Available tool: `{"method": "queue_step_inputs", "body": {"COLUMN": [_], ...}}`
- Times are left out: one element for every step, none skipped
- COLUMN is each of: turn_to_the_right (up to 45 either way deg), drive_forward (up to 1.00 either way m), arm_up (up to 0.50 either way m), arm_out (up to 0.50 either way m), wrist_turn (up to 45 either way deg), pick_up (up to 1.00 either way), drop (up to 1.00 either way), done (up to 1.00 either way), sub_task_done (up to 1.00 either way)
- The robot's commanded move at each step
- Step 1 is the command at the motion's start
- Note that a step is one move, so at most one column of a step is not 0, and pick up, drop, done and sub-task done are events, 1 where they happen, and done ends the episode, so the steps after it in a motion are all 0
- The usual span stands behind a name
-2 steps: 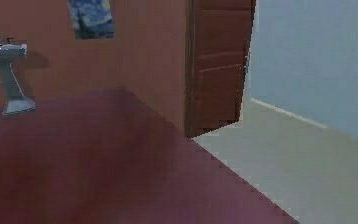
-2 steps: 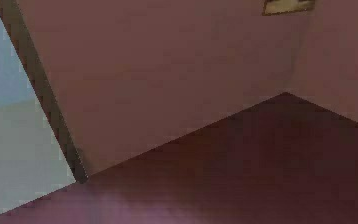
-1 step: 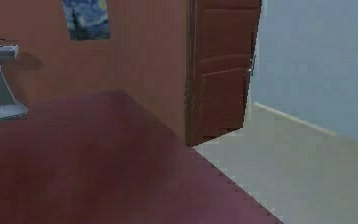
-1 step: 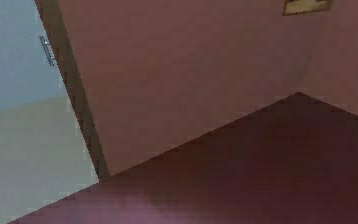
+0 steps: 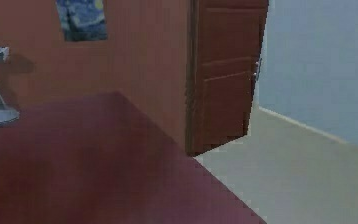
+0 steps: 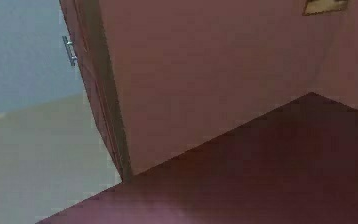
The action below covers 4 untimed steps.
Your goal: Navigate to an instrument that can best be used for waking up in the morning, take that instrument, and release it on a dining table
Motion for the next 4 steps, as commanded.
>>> {"method": "queue_step_inputs", "body": {"turn_to_the_right": [33.0, 0.0, 3.0, 0.0], "drive_forward": [0.00, 1.00, 0.00, 1.00], "arm_up": [0.00, 0.00, 0.00, 0.00], "arm_out": [0.00, 0.00, 0.00, 0.00], "wrist_turn": [0.0, 0.0, 0.0, 0.0], "pick_up": [0.00, 0.00, 0.00, 0.00], "drop": [0.00, 0.00, 0.00, 0.00], "done": [0.00, 0.00, 0.00, 0.00], "sub_task_done": [0.00, 0.00, 0.00, 0.00]}}
